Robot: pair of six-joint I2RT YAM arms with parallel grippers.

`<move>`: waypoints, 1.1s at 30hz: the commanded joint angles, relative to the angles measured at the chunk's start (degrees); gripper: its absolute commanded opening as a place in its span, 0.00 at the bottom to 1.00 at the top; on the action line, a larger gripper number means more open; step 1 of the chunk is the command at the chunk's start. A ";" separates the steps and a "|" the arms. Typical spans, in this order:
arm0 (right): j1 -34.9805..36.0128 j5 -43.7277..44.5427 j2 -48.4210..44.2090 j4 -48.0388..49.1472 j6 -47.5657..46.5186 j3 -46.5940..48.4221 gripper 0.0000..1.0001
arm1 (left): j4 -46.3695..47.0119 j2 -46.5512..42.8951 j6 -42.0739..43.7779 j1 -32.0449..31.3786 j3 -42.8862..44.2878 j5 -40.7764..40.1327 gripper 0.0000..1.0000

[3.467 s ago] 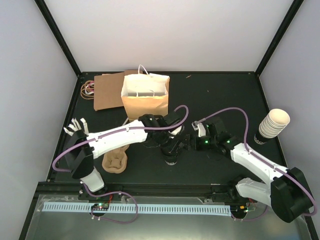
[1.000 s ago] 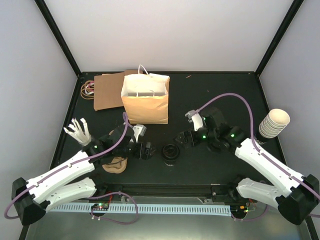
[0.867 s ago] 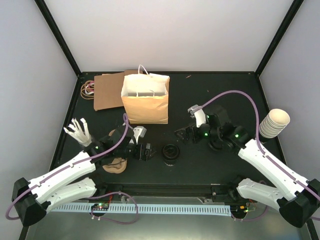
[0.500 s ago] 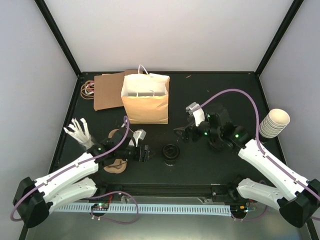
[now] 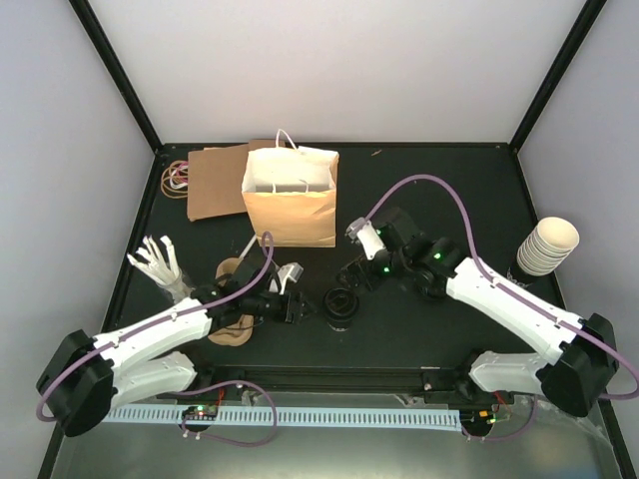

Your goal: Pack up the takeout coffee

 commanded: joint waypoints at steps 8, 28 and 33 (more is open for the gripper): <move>9.09 5.55 0.38 -7.26 -4.14 0.62 0.87 | 6.59 4.22 -0.27 0.64 1.52 2.98 0.49; 9.07 1.47 2.79 -1.89 4.42 -2.85 0.87 | 8.66 8.94 0.85 2.16 4.88 2.44 0.45; 8.89 -0.25 1.55 -2.61 5.63 -4.12 0.87 | 9.53 11.16 1.18 2.30 6.46 2.76 0.45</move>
